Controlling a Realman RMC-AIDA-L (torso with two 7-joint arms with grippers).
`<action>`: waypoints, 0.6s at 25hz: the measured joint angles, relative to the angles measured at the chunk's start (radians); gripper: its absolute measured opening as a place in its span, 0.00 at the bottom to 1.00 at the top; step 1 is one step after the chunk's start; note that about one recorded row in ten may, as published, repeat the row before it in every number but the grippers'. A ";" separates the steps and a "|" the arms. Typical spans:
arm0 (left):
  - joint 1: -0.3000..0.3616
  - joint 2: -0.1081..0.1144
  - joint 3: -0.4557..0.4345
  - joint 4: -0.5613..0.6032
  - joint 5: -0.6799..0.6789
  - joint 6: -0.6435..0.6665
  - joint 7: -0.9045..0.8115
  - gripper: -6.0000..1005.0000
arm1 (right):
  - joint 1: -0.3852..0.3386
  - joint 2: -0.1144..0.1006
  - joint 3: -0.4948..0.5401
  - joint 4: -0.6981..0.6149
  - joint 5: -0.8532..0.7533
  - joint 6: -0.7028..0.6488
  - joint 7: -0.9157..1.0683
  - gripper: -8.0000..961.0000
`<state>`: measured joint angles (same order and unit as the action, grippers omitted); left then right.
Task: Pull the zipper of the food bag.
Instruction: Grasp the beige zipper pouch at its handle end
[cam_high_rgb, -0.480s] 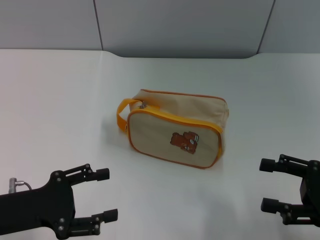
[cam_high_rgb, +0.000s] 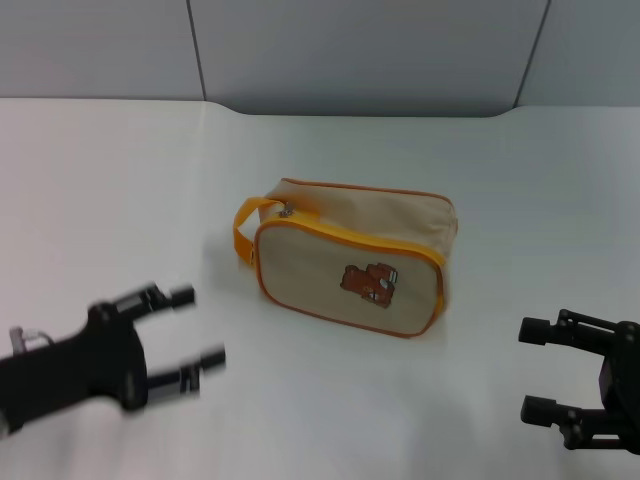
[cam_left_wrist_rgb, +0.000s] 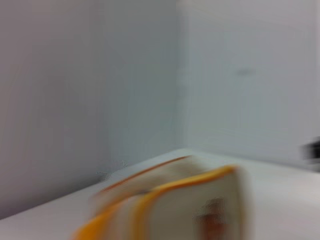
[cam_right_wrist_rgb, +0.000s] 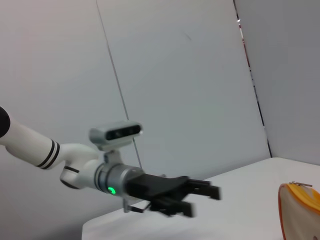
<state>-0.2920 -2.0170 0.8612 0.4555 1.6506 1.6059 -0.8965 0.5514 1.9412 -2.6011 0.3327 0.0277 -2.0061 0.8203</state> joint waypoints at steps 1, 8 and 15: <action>-0.003 -0.013 -0.027 0.000 0.000 -0.049 0.001 0.81 | 0.000 0.000 0.000 0.000 0.000 0.000 0.000 0.88; -0.190 -0.059 -0.034 -0.170 0.003 -0.418 0.014 0.81 | -0.001 0.002 -0.001 -0.003 0.000 0.002 0.000 0.88; -0.265 -0.065 -0.046 -0.263 -0.022 -0.425 0.063 0.81 | -0.008 0.004 0.005 -0.003 0.000 0.004 -0.001 0.88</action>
<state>-0.5573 -2.0818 0.8152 0.1922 1.6291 1.1805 -0.8338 0.5432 1.9456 -2.5964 0.3297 0.0277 -2.0017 0.8195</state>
